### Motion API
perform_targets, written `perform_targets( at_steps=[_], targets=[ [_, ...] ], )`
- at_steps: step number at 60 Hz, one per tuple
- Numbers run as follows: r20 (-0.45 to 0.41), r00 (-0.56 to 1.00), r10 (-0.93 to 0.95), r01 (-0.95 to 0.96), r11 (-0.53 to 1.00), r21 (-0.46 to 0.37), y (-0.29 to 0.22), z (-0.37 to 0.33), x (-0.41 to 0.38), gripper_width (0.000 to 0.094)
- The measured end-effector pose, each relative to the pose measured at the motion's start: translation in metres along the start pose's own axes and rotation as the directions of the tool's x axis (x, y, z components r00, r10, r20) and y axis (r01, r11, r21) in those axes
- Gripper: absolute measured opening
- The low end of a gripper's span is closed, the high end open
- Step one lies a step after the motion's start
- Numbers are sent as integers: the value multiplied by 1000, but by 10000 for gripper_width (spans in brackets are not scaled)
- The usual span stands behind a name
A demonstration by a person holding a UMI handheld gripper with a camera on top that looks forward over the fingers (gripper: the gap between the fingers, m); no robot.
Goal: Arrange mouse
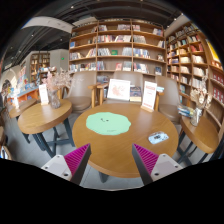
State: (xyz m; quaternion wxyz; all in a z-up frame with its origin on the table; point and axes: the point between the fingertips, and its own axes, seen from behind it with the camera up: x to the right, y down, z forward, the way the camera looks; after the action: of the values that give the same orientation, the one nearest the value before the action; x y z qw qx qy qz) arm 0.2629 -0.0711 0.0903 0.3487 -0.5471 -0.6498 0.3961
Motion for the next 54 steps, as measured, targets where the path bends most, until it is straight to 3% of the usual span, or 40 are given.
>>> perform_targets(
  at_steps=[28, 54],
  targets=[
    [-213, 975, 60, -76, 995, -65, 43, 22, 166, 866],
    [-211, 972, 105, -132, 985, -115, 63, 93, 192, 853]
  ],
)
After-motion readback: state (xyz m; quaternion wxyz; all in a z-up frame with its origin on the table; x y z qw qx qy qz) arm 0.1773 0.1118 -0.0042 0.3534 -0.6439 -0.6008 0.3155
